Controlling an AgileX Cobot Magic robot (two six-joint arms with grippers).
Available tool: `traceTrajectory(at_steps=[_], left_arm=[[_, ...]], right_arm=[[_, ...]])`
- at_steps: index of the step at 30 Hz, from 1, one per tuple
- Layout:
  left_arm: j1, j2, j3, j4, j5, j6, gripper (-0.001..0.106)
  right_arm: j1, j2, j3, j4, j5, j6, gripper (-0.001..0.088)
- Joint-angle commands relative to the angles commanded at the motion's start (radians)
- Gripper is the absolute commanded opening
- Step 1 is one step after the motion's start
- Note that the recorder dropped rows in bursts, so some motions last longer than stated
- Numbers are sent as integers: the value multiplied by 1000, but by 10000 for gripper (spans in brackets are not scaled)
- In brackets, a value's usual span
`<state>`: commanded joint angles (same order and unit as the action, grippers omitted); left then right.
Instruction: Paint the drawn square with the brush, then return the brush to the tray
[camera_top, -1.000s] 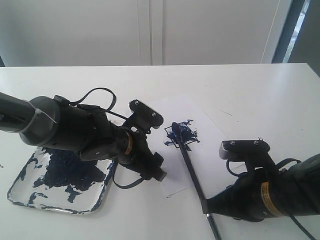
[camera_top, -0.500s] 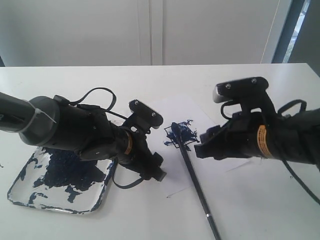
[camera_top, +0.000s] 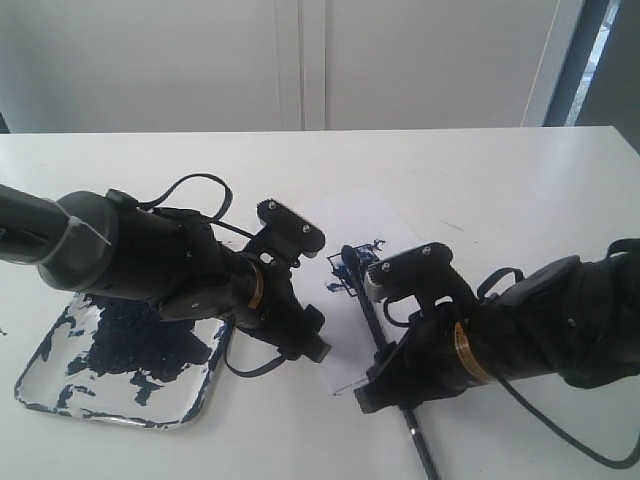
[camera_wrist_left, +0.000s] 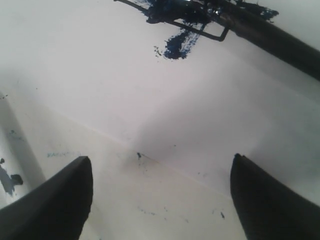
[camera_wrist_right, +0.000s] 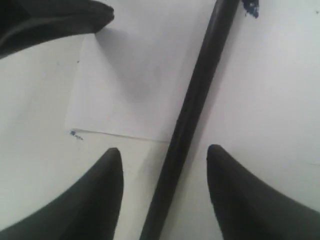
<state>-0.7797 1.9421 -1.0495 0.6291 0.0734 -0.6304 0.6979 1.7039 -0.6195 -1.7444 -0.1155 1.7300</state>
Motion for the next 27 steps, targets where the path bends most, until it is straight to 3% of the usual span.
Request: traceTrajectory(at_steps=[2,4,12,18,27], left_arm=[[0,0,0,0,0,0,779],[0,0,0,0,0,0,779],[0,0,0,0,0,0,779],[0,0,0,0,1,2,779],[0,0,0,0,8,2,779]], right_arm=[[0,16,0,0,-4,0,477],[0,22,2,0,-7,0,400],[0,22,2,0,-9,35,-1],[0,-21,2,0,-17,52,0],[0,-207,2,0,29,52,0]])
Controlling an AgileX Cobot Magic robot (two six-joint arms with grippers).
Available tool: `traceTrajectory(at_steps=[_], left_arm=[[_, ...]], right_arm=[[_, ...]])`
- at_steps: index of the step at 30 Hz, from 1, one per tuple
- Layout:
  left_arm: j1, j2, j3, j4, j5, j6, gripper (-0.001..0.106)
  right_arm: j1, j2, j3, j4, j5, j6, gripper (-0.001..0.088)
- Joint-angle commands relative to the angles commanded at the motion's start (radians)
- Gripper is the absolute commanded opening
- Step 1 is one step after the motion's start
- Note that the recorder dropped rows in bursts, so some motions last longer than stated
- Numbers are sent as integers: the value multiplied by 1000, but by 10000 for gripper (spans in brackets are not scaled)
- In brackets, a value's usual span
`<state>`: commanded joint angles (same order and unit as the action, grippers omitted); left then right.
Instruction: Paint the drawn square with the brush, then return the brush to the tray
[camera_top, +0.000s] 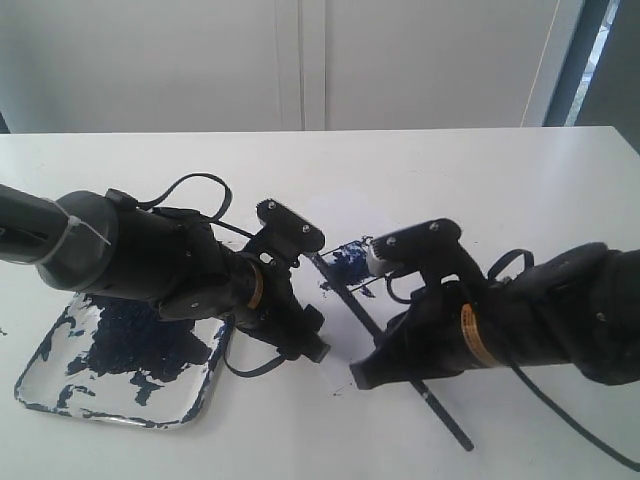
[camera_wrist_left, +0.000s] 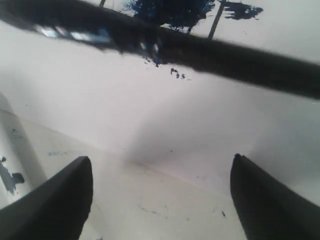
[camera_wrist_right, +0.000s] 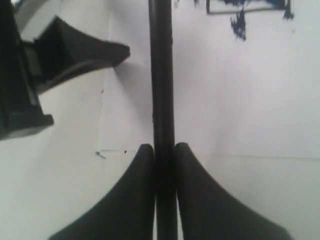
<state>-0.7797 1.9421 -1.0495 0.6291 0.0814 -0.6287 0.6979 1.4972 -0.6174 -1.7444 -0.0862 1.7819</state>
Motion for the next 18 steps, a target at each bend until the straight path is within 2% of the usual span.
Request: traceTrajectory(at_steps=[7,11,16,18], left_arm=[[0,0,0,0,0,-2,779],[0,0,0,-9,29,-4,766],[0,-52,2,-11,44,-11,493],[0,-94,2,-14,54,-34,419]], right_arm=[[0,-73,2,0,161,-22,0],[0,-79,2,30,285,-133,0],[0,-125,-2,301,409,-426,0],[0,-166,-8,404,448,-532,0]])
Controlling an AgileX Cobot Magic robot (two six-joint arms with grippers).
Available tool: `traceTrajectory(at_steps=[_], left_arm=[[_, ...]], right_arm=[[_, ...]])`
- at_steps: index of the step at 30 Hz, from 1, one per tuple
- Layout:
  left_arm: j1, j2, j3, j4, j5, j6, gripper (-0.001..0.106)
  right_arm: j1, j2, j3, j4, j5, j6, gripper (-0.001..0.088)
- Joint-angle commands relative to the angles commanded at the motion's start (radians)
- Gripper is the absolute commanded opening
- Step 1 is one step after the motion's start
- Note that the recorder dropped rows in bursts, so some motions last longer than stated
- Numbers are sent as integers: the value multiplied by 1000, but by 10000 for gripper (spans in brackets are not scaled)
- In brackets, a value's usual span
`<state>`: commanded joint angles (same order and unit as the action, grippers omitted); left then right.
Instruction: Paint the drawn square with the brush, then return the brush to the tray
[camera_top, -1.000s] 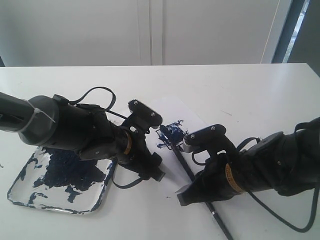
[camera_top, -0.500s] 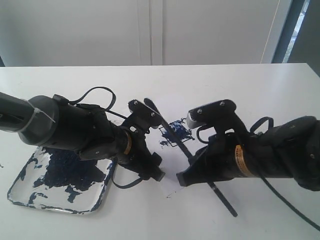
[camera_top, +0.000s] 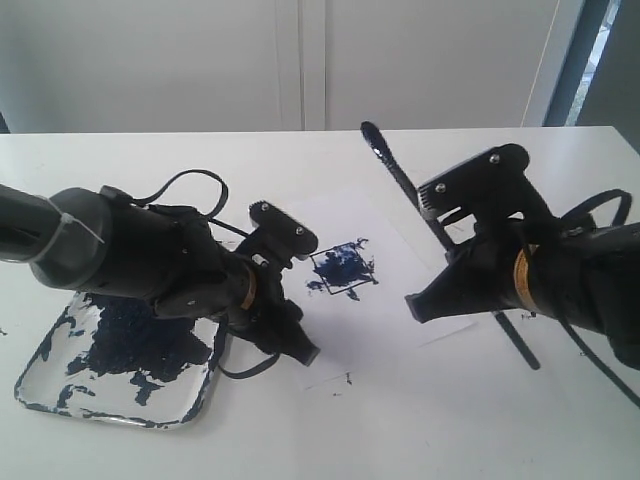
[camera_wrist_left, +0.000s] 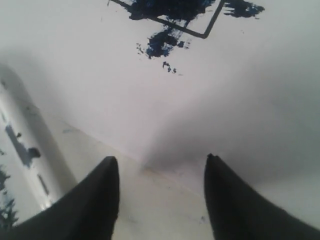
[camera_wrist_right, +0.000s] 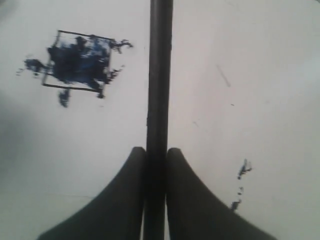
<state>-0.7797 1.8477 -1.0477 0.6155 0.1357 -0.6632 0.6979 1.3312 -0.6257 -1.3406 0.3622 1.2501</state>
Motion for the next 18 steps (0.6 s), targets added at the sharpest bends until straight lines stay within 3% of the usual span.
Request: traceTrajectory(at_steps=[8,18], left_arm=[[0,-217,38,-2,56,-69,402],[0,-439,203,0,52,-135,402]], right_arm=[[0,-175,-4,173,36,-157,0],[0,-230,-66,671,147,-653,0]])
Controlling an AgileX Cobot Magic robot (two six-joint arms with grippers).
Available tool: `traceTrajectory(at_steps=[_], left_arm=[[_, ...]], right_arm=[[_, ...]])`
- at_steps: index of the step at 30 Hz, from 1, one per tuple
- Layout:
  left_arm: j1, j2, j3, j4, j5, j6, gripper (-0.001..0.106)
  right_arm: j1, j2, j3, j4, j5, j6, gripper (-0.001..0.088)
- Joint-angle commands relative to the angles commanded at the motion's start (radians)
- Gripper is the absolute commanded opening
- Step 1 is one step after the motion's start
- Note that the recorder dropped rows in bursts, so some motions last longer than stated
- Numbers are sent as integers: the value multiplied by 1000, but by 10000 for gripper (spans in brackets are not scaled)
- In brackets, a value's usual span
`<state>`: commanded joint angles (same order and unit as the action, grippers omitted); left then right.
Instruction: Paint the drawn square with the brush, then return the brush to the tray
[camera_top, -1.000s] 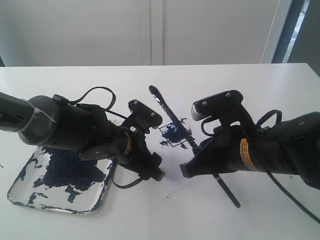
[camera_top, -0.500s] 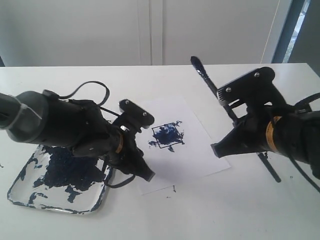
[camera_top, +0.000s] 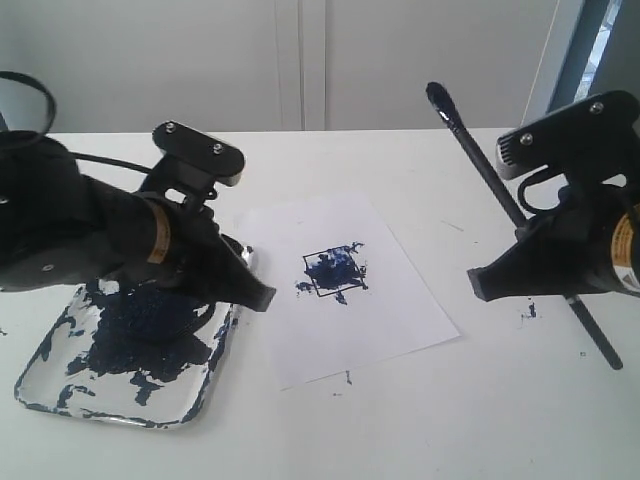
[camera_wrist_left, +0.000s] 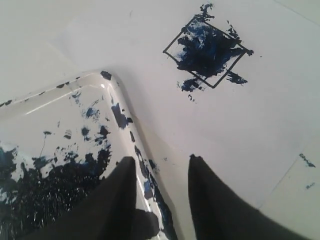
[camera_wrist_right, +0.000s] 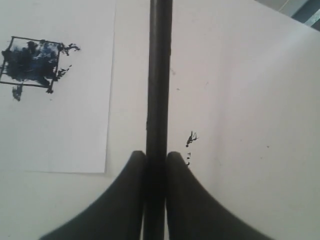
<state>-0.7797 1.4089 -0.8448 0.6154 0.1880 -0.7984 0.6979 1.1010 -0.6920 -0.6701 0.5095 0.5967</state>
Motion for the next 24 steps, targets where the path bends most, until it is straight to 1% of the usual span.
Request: traceTrajectory(at_steps=[2,4,6,8,11,12,13,15,18,20,22,24], left_arm=[[0,-42,42,22,-10,-33,402],[0,-71,77,55,-28,-74,402],[0,-86,110,78,-74,-107,402],[0,-88,127,80,-132,-107,402],[0,-69,135,77,-216,-117,402],[0,-56,135,77,-239,-117,402],[0,-46,135,77,-254,-117,402],[0,-20,135,74,-270,-117,402],[0,20,135,66,-286,-117,407],[0,46,134,66,-305,-117,439],[0,66,134,66,-337,-114,486],[0,84,131,66,-366,-89,556]], right_arm=[[0,0,-23,60,38,-61,0],[0,0,-56,104,121,-121,0],[0,0,-95,157,215,-192,0],[0,0,-128,216,270,-270,0],[0,21,-178,362,341,-431,0],[0,40,-200,415,389,-481,0],[0,55,-215,438,427,-498,0],[0,103,-252,440,534,-504,0],[0,170,-305,406,655,-509,0],[0,208,-349,406,703,-516,0],[4,241,-393,406,712,-521,0],[15,280,-443,406,712,-547,0]])
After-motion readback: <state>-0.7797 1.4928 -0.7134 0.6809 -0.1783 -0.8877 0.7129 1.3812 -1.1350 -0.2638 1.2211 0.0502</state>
